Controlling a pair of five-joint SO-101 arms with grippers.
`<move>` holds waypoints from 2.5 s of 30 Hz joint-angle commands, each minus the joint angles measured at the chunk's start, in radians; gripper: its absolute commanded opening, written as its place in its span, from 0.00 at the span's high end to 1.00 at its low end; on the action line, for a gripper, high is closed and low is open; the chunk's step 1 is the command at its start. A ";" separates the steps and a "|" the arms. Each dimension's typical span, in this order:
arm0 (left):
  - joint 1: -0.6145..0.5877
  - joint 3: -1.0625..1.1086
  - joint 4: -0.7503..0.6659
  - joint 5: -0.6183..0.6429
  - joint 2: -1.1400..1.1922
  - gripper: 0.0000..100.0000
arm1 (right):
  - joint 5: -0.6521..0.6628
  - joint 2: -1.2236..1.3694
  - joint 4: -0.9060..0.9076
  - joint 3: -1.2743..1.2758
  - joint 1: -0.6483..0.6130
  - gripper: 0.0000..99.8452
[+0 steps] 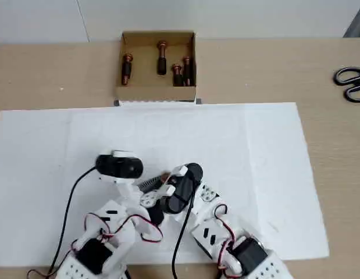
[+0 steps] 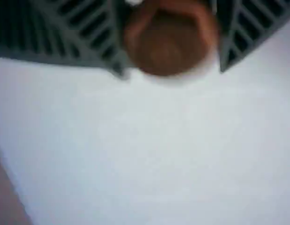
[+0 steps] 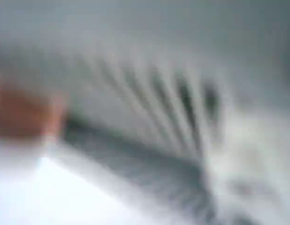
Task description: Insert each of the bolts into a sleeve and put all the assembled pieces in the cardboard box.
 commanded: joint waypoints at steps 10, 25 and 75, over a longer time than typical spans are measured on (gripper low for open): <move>0.006 -0.127 0.015 -0.009 -0.008 0.77 | -0.006 -0.016 -0.025 -0.038 -0.008 1.00; -0.087 -0.170 0.011 -0.083 -0.008 0.93 | -0.006 -0.016 -0.022 -0.038 -0.007 1.00; -0.496 0.002 0.051 -0.423 -0.006 0.99 | -0.186 0.314 0.027 -0.526 0.493 1.00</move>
